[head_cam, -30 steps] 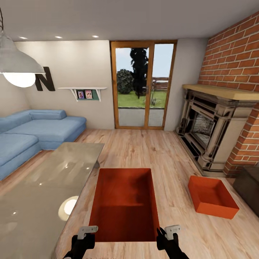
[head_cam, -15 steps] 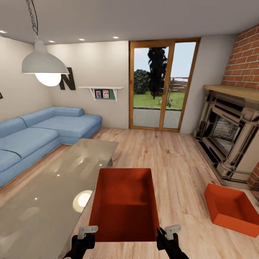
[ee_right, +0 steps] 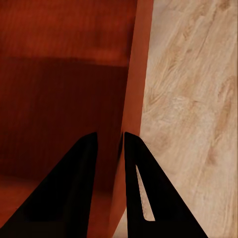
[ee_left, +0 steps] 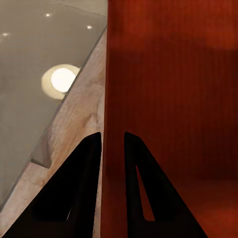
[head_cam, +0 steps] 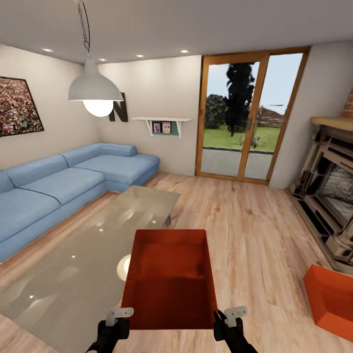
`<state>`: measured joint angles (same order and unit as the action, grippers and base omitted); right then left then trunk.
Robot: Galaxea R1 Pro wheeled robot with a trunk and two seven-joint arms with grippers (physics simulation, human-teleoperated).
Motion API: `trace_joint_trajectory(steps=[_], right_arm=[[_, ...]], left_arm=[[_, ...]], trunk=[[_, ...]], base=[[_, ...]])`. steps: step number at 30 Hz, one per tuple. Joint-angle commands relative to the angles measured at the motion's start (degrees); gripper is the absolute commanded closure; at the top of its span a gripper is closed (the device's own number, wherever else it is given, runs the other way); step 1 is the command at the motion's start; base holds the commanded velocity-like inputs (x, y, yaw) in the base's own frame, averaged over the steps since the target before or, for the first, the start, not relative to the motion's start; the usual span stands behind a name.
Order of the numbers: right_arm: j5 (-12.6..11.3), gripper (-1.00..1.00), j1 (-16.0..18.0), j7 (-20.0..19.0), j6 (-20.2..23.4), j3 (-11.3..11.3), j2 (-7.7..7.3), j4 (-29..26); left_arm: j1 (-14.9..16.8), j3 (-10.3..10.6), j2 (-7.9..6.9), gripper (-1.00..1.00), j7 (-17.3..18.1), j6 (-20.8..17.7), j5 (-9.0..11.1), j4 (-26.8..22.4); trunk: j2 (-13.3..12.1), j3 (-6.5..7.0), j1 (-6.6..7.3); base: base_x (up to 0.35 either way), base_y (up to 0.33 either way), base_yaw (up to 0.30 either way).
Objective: Move the two storage containers from the living room to the garage. In the garage, place one container on the floor and stack the other container on top of it (either order is fine).
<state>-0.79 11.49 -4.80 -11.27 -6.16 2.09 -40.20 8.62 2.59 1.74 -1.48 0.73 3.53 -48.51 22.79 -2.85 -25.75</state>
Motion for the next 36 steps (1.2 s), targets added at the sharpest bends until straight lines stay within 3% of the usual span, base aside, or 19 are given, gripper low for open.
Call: trace_joint_trajectory(steps=[1, 36], right_arm=[[-0.09, 1.0, 0.03, -0.43, -0.18, -0.17, -0.07, 0.13], [-0.09, 1.0, 0.03, -0.4, -0.15, -0.17, -0.07, 0.21]], left_arm=[[0.08, -0.01, -0.51, 1.0, -0.68, 0.06, 0.07, -0.09], [0.08, -0.04, -0.5, 1.0, -0.72, 0.12, 0.07, -0.09]], trunk=[[0.13, -0.13, -0.03], [0.13, -0.13, -0.03]], base=[[0.0, 0.0, 0.289], [0.0, 0.0, 0.289]])
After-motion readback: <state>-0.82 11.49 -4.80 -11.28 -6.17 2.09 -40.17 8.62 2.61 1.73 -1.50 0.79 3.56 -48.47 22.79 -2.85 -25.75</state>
